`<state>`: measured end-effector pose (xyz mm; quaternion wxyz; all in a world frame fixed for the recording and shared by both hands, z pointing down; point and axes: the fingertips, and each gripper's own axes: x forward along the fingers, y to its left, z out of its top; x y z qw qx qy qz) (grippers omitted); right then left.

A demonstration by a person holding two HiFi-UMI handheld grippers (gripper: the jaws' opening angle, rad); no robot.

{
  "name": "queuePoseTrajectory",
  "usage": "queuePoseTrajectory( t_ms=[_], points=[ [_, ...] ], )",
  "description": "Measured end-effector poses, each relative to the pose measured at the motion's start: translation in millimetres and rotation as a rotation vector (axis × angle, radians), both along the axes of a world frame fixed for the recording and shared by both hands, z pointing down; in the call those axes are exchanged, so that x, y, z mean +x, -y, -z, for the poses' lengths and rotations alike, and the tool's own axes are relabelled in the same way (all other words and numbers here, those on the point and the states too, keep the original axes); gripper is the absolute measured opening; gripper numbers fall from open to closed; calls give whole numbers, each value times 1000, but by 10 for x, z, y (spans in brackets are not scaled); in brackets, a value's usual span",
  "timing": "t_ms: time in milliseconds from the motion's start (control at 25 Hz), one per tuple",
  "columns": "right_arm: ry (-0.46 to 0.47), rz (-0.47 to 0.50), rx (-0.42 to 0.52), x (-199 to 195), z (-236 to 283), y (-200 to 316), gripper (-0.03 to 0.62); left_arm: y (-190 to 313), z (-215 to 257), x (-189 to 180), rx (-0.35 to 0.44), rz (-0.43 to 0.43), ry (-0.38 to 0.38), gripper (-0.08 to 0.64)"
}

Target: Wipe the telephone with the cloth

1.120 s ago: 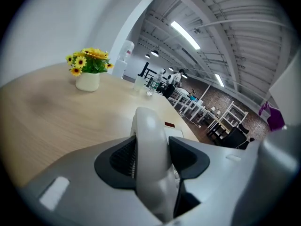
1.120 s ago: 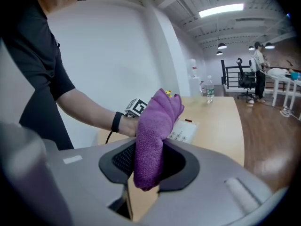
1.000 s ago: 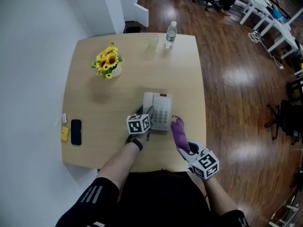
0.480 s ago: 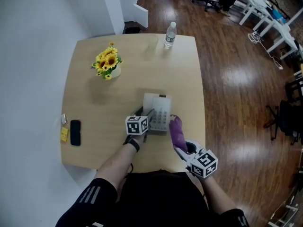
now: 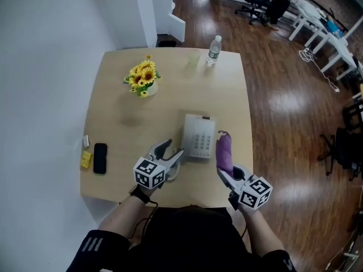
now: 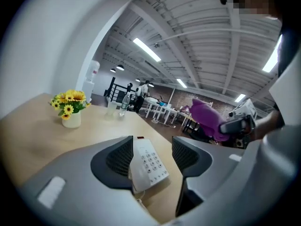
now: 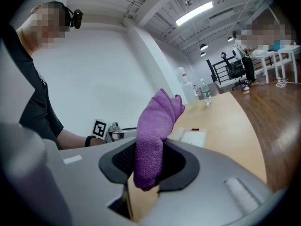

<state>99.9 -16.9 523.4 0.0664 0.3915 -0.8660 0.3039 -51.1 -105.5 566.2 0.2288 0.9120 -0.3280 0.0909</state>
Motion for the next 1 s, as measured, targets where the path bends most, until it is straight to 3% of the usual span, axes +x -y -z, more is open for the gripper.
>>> queuePoseTrajectory(
  t_ms=[160, 360, 640, 1000],
  points=[
    [36, 16, 53, -196, 264, -83, 118, -388, 300, -326, 0, 7, -105, 253],
    [22, 113, 81, -449, 391, -322, 118, -793, 532, -521, 54, 4, -123, 253],
    [27, 181, 104, -468, 510, -861, 118, -1344, 591, -304, 18, -6, -144, 253],
    [49, 121, 64, 111, 350, -1845, 118, -2257, 720, 163, 20, -53, -110, 253]
  ],
)
